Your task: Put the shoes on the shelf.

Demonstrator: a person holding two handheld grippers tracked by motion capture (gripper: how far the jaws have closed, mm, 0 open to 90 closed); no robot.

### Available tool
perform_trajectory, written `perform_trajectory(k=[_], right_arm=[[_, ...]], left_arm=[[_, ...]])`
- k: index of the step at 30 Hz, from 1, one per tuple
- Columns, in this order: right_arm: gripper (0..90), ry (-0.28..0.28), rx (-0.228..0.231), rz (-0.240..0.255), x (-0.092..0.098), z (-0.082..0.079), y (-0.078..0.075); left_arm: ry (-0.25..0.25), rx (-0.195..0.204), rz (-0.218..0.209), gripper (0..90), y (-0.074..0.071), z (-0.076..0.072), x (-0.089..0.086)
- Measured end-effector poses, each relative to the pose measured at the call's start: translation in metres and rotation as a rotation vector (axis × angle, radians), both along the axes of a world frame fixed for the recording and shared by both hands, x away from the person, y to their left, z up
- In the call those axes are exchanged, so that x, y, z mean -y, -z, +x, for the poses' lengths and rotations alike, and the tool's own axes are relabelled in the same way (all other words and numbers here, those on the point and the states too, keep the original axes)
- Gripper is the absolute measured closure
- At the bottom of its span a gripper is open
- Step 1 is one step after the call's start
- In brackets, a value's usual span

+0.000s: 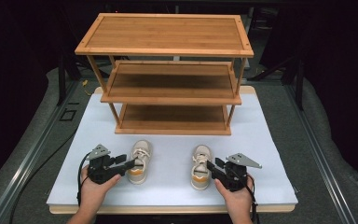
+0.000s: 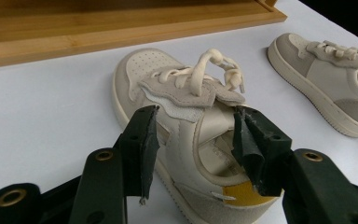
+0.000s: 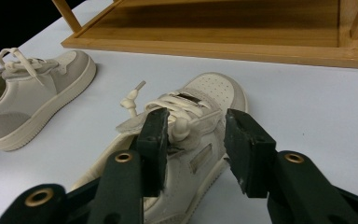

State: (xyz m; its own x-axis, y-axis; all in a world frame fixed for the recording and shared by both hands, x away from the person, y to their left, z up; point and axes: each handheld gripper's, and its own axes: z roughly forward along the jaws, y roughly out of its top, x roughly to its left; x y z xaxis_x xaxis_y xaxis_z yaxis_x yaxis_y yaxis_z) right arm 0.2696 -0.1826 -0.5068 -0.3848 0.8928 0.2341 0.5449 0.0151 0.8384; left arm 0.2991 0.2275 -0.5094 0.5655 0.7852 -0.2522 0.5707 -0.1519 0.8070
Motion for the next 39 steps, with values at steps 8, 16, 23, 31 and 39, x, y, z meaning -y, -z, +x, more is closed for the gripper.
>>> perform_trajectory(k=[8,16,23,31,39], right_arm=[[55.2,-0.018,-0.021,-0.012,-0.008,0.001,0.003],[52.7,-0.007,-0.06,-0.069,-0.018,0.004,0.013],[57.0,0.01,-0.074,-0.072,-0.018,0.004,0.014],[59.3,-0.002,-0.088,-0.03,-0.026,0.009,0.013],[59.8,-0.039,-0.072,-0.037,-0.043,0.015,0.014]], left_arm=[[-0.023,-0.04,-0.012,47.7,0.008,0.007,0.005],[-0.039,-0.063,0.0,50.4,0.013,0.012,0.006],[-0.056,-0.071,0.041,58.0,0.013,0.013,0.009],[-0.037,-0.073,0.025,61.7,0.013,0.01,0.027],[-0.046,-0.081,0.011,61.6,0.013,0.008,0.052]])
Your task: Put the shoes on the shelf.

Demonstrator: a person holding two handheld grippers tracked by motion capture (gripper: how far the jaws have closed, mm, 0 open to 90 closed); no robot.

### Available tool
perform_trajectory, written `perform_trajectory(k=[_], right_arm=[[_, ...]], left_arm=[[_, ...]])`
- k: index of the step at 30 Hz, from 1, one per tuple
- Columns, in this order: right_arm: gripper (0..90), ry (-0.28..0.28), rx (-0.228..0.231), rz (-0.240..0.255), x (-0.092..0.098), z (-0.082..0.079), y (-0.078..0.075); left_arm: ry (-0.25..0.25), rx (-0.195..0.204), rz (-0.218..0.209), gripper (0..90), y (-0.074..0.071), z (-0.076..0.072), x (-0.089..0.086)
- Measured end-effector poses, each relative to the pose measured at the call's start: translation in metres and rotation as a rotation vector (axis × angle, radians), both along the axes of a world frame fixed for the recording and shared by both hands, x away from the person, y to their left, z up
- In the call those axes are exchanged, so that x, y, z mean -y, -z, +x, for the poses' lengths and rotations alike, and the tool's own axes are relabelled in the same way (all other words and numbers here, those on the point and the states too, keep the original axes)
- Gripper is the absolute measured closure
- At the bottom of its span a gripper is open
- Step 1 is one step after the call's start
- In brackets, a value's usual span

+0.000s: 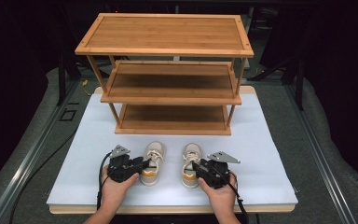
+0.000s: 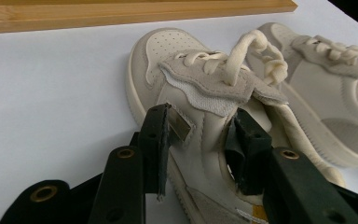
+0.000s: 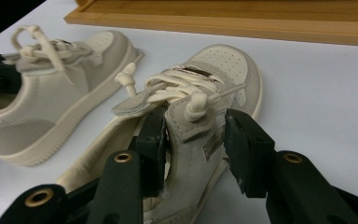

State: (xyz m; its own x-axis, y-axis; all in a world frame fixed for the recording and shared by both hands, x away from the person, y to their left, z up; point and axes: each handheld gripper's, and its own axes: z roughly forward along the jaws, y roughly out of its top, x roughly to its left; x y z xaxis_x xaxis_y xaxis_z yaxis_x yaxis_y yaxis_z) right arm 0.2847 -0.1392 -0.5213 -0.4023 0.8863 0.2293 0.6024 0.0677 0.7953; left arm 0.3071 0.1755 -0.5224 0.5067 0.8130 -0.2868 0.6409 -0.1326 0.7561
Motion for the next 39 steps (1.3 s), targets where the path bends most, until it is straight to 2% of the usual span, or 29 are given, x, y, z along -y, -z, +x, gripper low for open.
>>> perform_trajectory(k=[6,19,21,28,34,39], right_arm=[[59.9,-0.039,0.005,0.015,-0.015,0.004,0.002],[59.7,-0.066,-0.002,0.034,-0.031,0.009,0.002],[59.7,-0.064,-0.004,0.037,-0.033,0.009,0.003],[59.6,-0.06,-0.011,0.05,-0.034,0.01,0.003],[59.3,-0.017,-0.013,0.069,-0.04,0.005,0.003],[59.1,-0.012,-0.005,0.075,-0.042,0.003,0.004]], left_arm=[[0.0,-0.009,-0.007,61.6,0.0,0.0,0.011],[0.004,-0.026,-0.036,59.9,0.0,-0.001,0.014],[0.012,-0.033,-0.047,59.1,0.0,-0.002,0.014],[0.021,-0.029,-0.044,58.8,0.0,-0.002,0.014],[0.022,-0.027,-0.043,59.3,0.0,-0.003,0.015],[0.02,-0.026,-0.039,60.1,0.0,-0.004,0.016]])
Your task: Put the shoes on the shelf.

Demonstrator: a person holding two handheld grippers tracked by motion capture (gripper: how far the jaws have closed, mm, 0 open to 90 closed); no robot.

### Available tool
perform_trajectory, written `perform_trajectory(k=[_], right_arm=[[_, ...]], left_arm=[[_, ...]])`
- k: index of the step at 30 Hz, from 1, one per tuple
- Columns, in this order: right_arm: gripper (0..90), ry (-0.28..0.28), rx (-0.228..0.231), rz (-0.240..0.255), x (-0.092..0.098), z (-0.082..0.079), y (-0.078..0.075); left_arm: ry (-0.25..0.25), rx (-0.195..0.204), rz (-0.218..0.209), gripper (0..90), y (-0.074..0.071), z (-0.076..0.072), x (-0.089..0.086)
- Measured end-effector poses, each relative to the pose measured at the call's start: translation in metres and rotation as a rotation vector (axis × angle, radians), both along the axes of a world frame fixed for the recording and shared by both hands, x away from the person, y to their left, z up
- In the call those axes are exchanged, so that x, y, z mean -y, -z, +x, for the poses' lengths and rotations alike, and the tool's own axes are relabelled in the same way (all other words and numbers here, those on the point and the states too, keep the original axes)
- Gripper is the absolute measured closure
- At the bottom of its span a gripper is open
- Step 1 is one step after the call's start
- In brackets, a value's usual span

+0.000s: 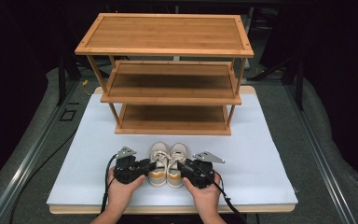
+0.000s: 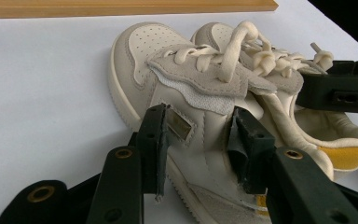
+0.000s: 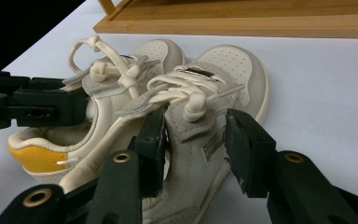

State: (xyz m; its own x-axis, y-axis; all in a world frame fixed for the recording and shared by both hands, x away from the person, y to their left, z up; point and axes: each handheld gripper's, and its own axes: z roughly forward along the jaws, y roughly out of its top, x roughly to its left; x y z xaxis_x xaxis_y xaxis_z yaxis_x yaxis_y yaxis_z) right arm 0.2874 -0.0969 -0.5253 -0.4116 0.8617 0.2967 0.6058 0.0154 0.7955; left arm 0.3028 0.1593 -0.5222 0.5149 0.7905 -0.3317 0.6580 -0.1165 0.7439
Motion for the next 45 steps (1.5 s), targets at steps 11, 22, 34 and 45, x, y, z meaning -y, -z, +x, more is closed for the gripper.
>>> perform_trajectory(k=[11,22,34,45], right_arm=[[57.9,0.011,0.006,-0.021,0.004,0.011,-0.001],[54.8,0.036,0.028,0.029,0.007,-0.001,-0.004],[54.5,0.069,0.042,0.115,0.008,-0.007,0.0],[46.9,0.065,0.04,0.169,0.006,-0.008,0.008]], left_arm=[[-0.004,-0.01,-0.04,58.3,0.0,0.008,0.002],[-0.039,0.065,-0.054,56.4,-0.001,-0.002,0.002],[-0.096,0.079,-0.151,52.0,0.012,-0.009,0.003],[-0.107,0.098,-0.149,52.7,0.015,-0.009,0.004]])
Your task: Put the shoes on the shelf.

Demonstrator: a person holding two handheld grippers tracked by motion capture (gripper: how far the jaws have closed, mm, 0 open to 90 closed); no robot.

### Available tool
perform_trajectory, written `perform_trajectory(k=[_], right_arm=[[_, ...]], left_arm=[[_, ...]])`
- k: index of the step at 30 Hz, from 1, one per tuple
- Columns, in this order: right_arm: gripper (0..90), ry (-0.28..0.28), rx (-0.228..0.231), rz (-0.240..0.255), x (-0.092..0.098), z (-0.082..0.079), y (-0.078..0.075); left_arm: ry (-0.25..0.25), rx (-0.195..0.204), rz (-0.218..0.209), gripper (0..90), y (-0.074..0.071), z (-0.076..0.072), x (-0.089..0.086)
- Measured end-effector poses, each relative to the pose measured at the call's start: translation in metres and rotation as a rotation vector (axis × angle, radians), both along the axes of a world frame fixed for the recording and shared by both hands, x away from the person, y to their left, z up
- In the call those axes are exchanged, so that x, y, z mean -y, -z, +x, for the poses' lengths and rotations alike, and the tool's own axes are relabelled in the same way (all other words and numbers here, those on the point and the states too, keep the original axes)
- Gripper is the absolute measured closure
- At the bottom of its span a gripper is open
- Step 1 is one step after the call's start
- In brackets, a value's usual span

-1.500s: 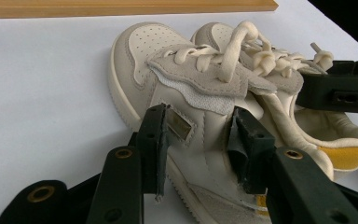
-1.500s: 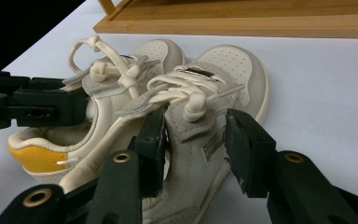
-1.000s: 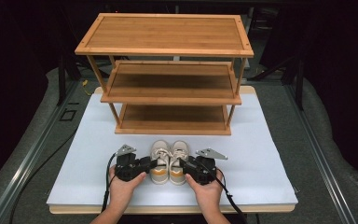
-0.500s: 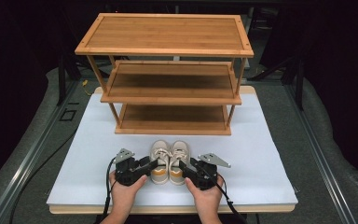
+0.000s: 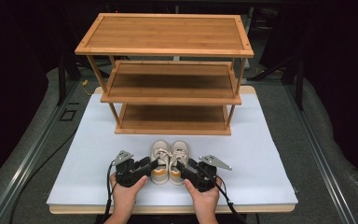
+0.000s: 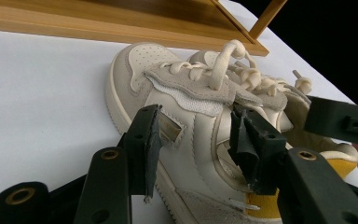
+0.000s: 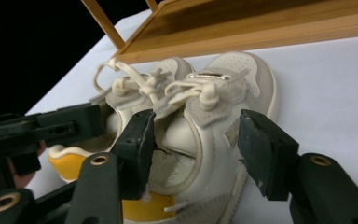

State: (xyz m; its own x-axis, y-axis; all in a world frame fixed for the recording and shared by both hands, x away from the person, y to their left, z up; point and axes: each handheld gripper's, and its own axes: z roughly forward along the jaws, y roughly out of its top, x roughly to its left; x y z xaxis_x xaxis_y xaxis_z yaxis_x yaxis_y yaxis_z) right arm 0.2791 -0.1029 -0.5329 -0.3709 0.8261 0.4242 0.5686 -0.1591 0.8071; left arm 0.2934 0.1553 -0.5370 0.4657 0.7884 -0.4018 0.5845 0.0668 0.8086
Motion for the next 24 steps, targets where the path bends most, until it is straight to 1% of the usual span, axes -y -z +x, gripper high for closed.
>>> perform_trajectory(k=[1,2,3,4,5,6,8,9,10,11,12,13,14,18,19,21,22,23,24], right_arm=[[47.1,0.001,-0.006,-0.013,0.0,-0.0006,0.0009],[47.7,0.001,0.001,-0.002,0.0001,-0.0008,0.0017],[52.0,0.01,-0.007,-0.014,0.0008,-0.0021,0.0017],[54.1,0.029,0.005,-0.011,-0.0003,-0.0015,0.003],[55.3,0.04,-0.006,-0.018,-0.001,-0.0013,0.0034],[55.3,0.04,-0.006,-0.018,-0.001,-0.0013,0.0034],[58.7,0.059,-0.007,-0.03,-0.0026,0.0008,0.0054],[58.7,0.059,-0.007,-0.03,-0.0026,0.0008,0.0054],[58.6,0.061,-0.019,-0.04,-0.0027,0.0014,0.0044],[58.6,0.061,-0.019,-0.04,-0.0027,0.0014,0.0044],[58.6,0.059,-0.009,-0.038,-0.0028,0.0022,0.0049],[58.5,0.064,-0.013,-0.046,-0.0027,0.0019,0.0048],[58.2,0.063,-0.006,-0.042,-0.003,0.0023,0.0055],[57.6,0.061,-0.011,-0.056,-0.0044,0.0026,0.006],[57.0,0.066,-0.02,-0.076,-0.0054,0.0032,0.006],[55.4,0.064,-0.015,-0.06,-0.0058,0.0057,0.0081],[55.4,0.064,-0.015,-0.06,-0.0058,0.0057,0.0081],[55.1,0.062,-0.027,-0.068,-0.0053,0.0056,0.0079],[54.8,0.061,-0.022,-0.053,-0.0052,0.0063,0.009]], left_arm=[[0.0,0.002,0.002,53.1,0.0001,-0.0001,0.0],[0.0,0.002,0.0,53.2,0.0002,-0.0002,0.0],[0.001,0.002,-0.004,53.2,0.0005,-0.0001,-0.0002],[0.001,0.002,0.002,54.2,0.0008,0.0004,-0.0006],[0.001,-0.003,0.006,54.7,0.0011,0.0013,-0.0006],[0.001,-0.003,0.006,54.7,0.0011,0.0013,-0.0006],[-0.003,-0.017,0.007,54.8,0.0019,0.0039,-0.0001],[-0.003,-0.017,0.007,54.7,0.0019,0.0039,-0.0001],[-0.008,-0.02,0.009,54.5,0.0021,0.0043,0.0003],[-0.012,-0.021,0.009,54.5,0.0023,0.0045,0.0009],[-0.023,-0.017,0.015,53.6,0.0032,0.0045,0.0028],[-0.023,-0.017,0.015,53.3,0.0032,0.0045,0.0028],[-0.03,-0.013,0.014,53.0,0.0044,0.0048,0.0038],[-0.034,-0.01,0.014,52.5,0.0054,0.0054,0.0046],[-0.035,-0.008,0.016,52.5,0.0057,0.0055,0.0049],[-0.039,-0.002,0.011,52.1,0.0067,0.0056,0.0054],[-0.039,-0.002,0.011,51.9,0.0067,0.0056,0.0054],[-0.04,-0.001,0.005,51.9,0.0073,0.0056,0.0052],[-0.041,-0.001,0.0,51.8,0.0079,0.0055,0.0049]])
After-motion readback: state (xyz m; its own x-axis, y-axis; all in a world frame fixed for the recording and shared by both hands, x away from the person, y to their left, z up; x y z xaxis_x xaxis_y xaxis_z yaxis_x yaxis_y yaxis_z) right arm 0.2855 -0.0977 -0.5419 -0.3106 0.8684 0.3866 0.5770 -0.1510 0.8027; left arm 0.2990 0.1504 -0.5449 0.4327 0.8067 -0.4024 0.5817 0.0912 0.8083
